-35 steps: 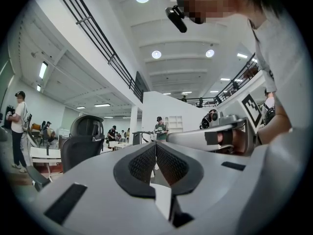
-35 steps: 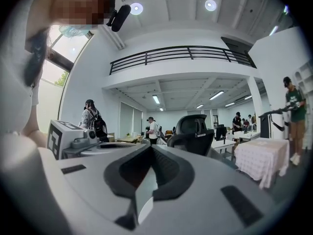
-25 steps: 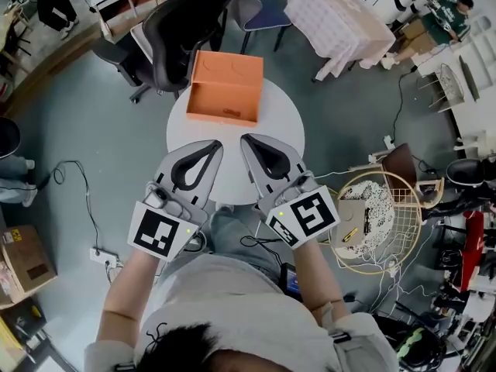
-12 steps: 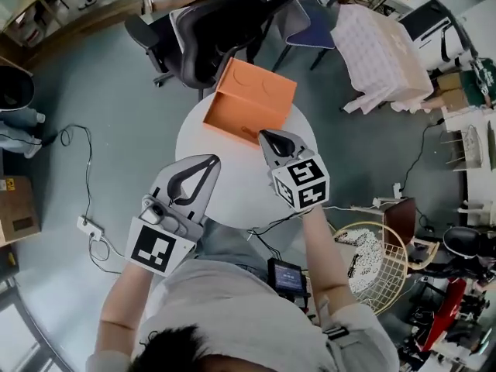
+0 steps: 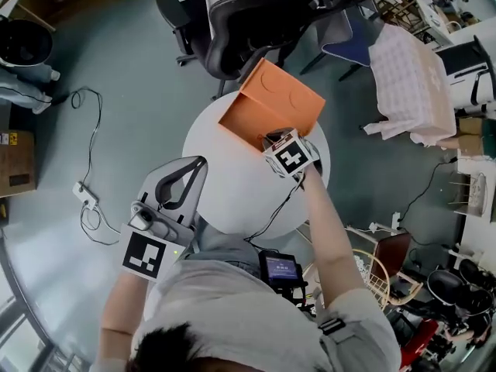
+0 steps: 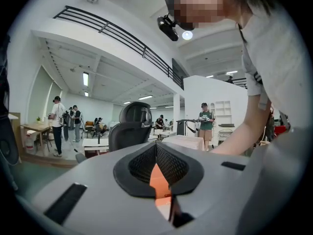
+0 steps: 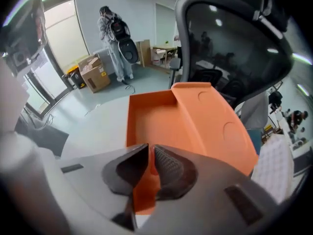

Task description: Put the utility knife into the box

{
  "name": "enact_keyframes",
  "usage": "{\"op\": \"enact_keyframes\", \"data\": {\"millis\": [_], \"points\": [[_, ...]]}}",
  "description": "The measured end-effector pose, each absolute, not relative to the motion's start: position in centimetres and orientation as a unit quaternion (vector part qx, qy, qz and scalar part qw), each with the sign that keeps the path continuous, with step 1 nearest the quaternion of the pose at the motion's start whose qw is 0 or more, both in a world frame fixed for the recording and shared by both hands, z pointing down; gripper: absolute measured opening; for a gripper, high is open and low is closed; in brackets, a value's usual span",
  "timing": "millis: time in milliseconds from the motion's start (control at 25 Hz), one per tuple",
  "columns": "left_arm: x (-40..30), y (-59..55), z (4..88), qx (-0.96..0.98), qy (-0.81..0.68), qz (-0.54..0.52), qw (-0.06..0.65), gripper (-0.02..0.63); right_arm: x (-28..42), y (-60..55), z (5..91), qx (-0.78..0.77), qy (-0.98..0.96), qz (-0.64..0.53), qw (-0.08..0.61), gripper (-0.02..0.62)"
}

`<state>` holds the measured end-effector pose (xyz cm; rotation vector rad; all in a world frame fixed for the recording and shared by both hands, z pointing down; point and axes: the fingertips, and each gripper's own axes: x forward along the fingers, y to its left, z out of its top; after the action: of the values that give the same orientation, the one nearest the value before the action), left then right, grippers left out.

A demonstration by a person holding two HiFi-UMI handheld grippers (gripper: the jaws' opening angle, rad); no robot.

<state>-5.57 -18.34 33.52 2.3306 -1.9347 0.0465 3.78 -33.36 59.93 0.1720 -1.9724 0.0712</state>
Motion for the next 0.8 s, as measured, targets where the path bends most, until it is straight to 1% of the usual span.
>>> {"op": "enact_keyframes", "data": {"millis": [200,320,400,640,720,800], "points": [[-7.0,-18.4,34.7,0.752,-0.655,0.027,0.069,0.011,3.9,-33.7,64.0,0.028,-0.791,0.025,0.61,0.081],[-7.6,-18.5,35.2,0.746,-0.66,0.031,0.077,0.011,3.6,-33.5,65.2,0.004,-0.778,0.025,0.628,0.092],[-8.0,-18.5,35.6,0.743,-0.663,0.032,0.084,0.011,3.6,-33.7,65.6,0.006,-0.772,0.031,0.635,0.089],[-8.2,-18.7,36.0,0.742,-0.664,0.027,0.086,0.011,3.1,-34.0,65.5,0.02,-0.772,0.026,0.635,0.063],[-7.9,-18.6,35.9,0.746,-0.66,0.027,0.083,0.011,2.9,-34.1,64.7,0.04,-0.783,0.019,0.62,0.06],[-8.0,-18.3,35.8,0.751,-0.655,0.03,0.081,0.011,2.4,-34.5,62.7,0.071,-0.806,0.016,0.588,0.06]]}}
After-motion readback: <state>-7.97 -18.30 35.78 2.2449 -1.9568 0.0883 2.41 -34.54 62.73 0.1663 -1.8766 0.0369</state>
